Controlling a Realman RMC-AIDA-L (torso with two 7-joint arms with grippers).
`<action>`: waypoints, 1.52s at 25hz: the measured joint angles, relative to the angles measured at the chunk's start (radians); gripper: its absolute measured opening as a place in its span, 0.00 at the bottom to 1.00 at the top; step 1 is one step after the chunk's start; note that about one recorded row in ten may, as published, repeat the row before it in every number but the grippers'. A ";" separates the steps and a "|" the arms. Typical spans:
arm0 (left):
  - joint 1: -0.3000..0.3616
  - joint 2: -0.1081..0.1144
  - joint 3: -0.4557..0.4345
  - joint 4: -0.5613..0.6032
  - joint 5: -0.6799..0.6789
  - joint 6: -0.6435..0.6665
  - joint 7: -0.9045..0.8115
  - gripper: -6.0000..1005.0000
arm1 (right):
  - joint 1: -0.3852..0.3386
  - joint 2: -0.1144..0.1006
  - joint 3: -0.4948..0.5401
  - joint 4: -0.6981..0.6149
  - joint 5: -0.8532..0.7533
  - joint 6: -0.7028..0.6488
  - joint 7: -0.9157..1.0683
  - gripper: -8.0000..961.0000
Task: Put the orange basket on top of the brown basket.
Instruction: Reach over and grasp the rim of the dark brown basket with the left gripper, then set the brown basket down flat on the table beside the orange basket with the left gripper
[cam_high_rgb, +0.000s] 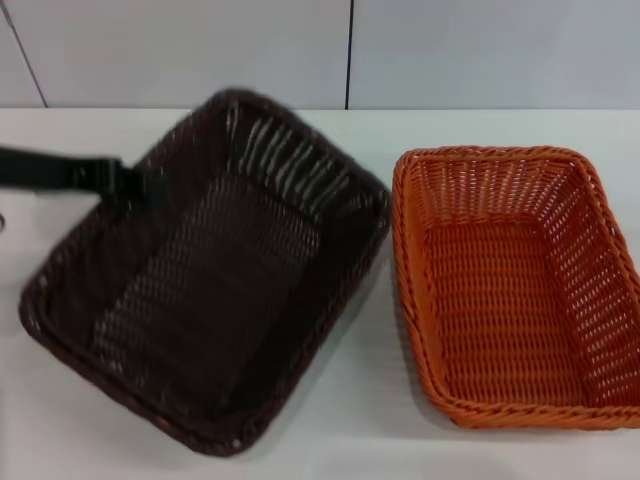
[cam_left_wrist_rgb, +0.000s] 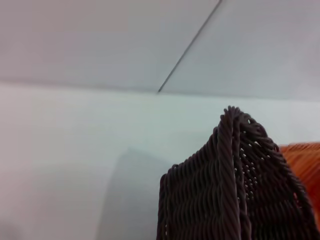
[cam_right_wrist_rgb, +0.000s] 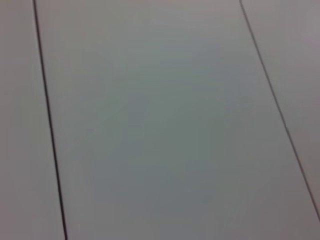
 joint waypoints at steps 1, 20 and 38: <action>-0.007 0.005 -0.015 -0.011 -0.011 -0.013 0.017 0.22 | -0.002 -0.001 0.000 -0.003 0.000 0.000 0.009 0.60; -0.130 0.204 -0.088 0.180 -0.130 -0.202 0.334 0.21 | -0.022 -0.001 0.006 -0.023 0.001 0.000 0.036 0.60; -0.257 0.107 0.043 0.443 -0.047 -0.113 0.481 0.21 | -0.023 0.002 0.006 -0.023 0.001 0.004 0.037 0.60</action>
